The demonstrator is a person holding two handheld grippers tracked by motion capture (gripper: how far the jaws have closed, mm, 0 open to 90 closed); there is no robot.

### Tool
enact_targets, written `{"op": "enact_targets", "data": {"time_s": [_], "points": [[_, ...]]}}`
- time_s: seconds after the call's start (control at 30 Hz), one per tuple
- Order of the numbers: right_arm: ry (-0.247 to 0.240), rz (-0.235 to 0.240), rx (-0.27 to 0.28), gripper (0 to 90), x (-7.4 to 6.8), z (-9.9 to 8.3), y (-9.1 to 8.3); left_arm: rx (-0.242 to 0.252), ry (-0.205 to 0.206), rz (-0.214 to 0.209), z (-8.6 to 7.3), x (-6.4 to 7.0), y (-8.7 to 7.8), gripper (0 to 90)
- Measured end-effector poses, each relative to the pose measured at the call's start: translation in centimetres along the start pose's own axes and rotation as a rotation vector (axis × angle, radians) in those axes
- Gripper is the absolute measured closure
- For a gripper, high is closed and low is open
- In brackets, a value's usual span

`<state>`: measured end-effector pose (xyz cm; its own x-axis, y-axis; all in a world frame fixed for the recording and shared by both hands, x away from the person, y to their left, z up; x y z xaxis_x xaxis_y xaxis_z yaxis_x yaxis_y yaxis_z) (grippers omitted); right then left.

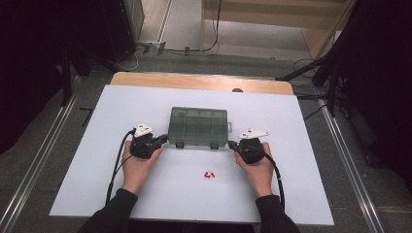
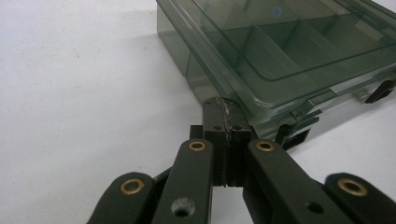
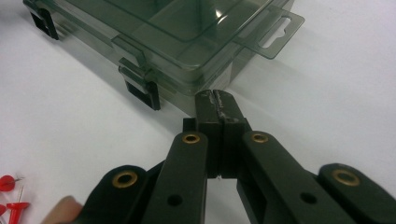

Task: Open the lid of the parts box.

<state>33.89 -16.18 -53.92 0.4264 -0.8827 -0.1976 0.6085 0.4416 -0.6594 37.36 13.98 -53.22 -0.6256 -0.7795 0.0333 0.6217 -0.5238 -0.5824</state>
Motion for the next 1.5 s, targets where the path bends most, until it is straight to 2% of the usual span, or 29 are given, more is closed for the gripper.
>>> {"op": "enact_targets", "data": {"time_s": [0.37,0.67,1.3,1.5], "points": [[0.009,0.007,0.012,90.0,-0.2,0.2,-0.2,0.007,0.006,-0.010,0.2,0.1,-0.3,90.0],[0.021,0.023,0.036,90.0,-0.2,0.6,-0.5,0.035,0.012,-0.026,0.5,0.2,-0.8,90.0],[0.015,0.033,0.118,90.0,-0.5,2.4,-1.6,0.075,0.023,-0.038,2.0,0.4,-2.2,90.0],[0.034,0.040,0.134,90.0,-0.5,3.1,-1.7,0.074,0.026,-0.051,2.3,0.5,-2.2,90.0]]}}
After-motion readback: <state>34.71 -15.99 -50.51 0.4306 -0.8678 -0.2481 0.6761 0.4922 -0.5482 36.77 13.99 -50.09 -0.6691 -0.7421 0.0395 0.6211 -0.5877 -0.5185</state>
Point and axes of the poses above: each handheld gripper's, and its own axes: y roughly forward along the jaws, z roughly out of its top, x roughly to its right, the point moved 5 cm from there along y, roughly forward along the jaws, and after that the axes turned 9 degrees about y, right-handed, at the moved point
